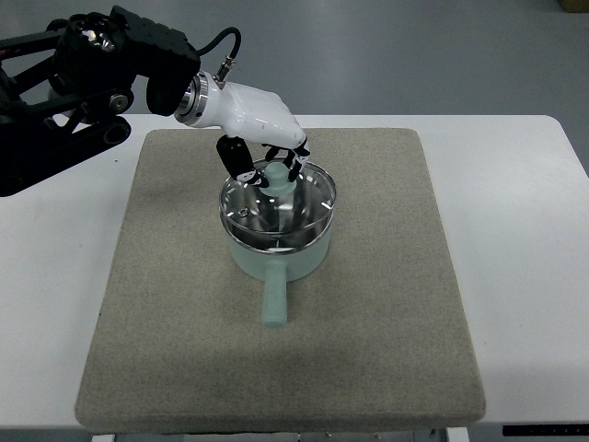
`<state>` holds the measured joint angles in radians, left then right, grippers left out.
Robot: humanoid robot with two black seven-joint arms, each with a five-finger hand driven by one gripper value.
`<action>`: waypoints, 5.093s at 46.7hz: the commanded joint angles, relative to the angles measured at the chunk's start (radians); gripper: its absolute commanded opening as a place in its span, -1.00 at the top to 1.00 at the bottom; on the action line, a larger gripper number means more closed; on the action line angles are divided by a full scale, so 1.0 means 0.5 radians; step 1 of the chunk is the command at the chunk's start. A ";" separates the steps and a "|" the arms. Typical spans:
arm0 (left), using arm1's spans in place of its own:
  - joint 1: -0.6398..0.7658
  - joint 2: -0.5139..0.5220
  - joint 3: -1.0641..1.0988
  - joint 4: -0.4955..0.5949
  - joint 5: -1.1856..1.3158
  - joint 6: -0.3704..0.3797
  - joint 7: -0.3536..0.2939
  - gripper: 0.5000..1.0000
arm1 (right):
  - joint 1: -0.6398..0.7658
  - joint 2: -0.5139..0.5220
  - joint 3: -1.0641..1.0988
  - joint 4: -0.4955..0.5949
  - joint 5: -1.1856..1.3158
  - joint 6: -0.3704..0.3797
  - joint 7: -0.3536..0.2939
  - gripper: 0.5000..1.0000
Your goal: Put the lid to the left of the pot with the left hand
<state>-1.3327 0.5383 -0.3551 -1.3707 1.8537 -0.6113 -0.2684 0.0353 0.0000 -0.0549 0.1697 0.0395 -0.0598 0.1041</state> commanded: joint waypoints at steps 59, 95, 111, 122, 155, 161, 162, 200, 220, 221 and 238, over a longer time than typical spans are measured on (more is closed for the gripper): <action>0.475 0.706 -0.081 -0.084 0.364 0.320 0.092 1.00 | 0.000 0.000 -0.001 -0.002 -0.002 0.000 -0.003 -0.69; 0.656 0.304 -0.048 0.361 0.355 0.658 0.110 1.00 | 0.000 0.000 -0.001 0.001 -0.002 0.000 0.000 -0.69; 0.683 0.307 -0.041 0.358 0.211 0.686 0.107 -0.96 | 0.000 0.000 -0.001 -0.002 0.001 0.000 0.000 -0.69; 0.684 0.329 -0.044 0.443 -0.645 0.766 0.107 -0.98 | 0.000 0.000 -0.001 0.001 0.001 0.000 -0.003 -0.69; 0.809 0.347 -0.044 0.809 -2.891 0.769 0.104 -0.98 | 0.000 0.000 -0.001 0.001 0.001 0.000 -0.003 -0.69; 0.852 0.396 -0.051 0.806 -3.118 0.753 0.104 -0.98 | 0.000 0.000 -0.001 0.001 -0.002 0.000 -0.003 -0.69; 0.861 0.402 -0.051 0.805 -3.158 0.750 0.104 -0.98 | 0.000 0.000 -0.001 0.001 0.001 0.000 0.000 -0.69; 0.987 0.375 -0.072 1.014 -4.168 0.149 0.150 -0.98 | 0.000 0.000 -0.001 0.001 0.001 0.000 -0.003 -0.69; 0.990 0.255 -0.275 1.391 -4.290 0.001 0.613 -0.99 | 0.000 0.000 -0.001 -0.002 -0.002 0.000 -0.003 -0.69; 0.990 0.249 -0.275 1.401 -4.293 0.001 0.617 -0.99 | 0.000 0.000 -0.001 0.001 0.001 0.000 0.000 -0.69; 1.024 0.129 -0.339 1.447 -4.293 0.001 0.601 -0.99 | 0.000 0.000 -0.001 0.001 0.001 0.000 0.000 -0.69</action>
<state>-0.8207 0.6033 -0.5223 -0.6471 -0.2943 -0.6110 0.0326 0.0355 0.0000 -0.0552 0.1693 0.0399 -0.0598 0.1033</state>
